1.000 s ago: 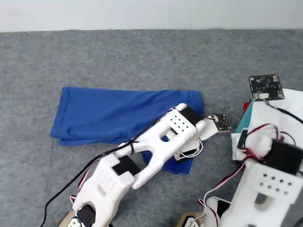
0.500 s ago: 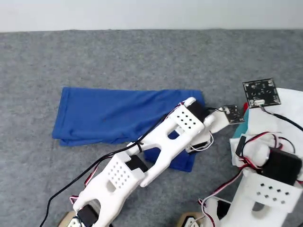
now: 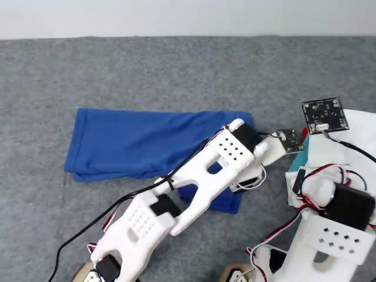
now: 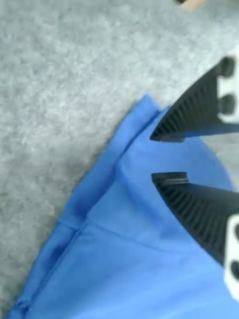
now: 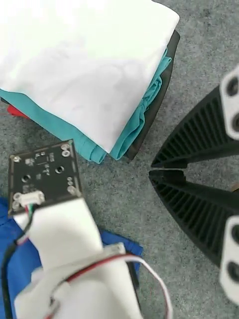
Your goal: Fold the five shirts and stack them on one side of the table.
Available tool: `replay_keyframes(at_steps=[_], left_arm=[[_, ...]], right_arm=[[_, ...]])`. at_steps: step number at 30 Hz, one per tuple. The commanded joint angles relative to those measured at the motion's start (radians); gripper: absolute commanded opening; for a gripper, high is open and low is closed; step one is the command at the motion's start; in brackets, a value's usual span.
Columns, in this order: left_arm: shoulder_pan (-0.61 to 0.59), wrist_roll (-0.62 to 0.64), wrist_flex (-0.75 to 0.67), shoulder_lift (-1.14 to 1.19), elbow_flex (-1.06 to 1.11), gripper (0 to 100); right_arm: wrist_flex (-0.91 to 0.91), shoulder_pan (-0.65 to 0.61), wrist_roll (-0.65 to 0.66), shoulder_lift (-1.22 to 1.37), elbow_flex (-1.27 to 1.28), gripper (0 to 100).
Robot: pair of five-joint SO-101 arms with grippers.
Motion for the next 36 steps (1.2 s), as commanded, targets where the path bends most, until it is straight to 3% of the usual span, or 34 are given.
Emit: replay_keyframes(at_steps=[1, 15, 25, 36], left_arm=[[0.009, -0.002, 0.026, -0.186, 0.137, 11], [0.012, -0.026, -0.094, -0.532, 0.596, 14], [0.012, -0.031, -0.298, -0.701, 0.895, 14], [0.012, -0.031, -0.453, -0.712, 0.961, 14]], right_arm=[[0.041, 0.013, 0.006, -0.018, -0.005, 1.9], [0.039, 0.013, 0.006, -0.019, 0.054, 1.9], [0.039, 0.013, 0.006, -0.019, 0.054, 1.9], [0.039, 0.013, 0.005, -0.019, 0.055, 1.9]])
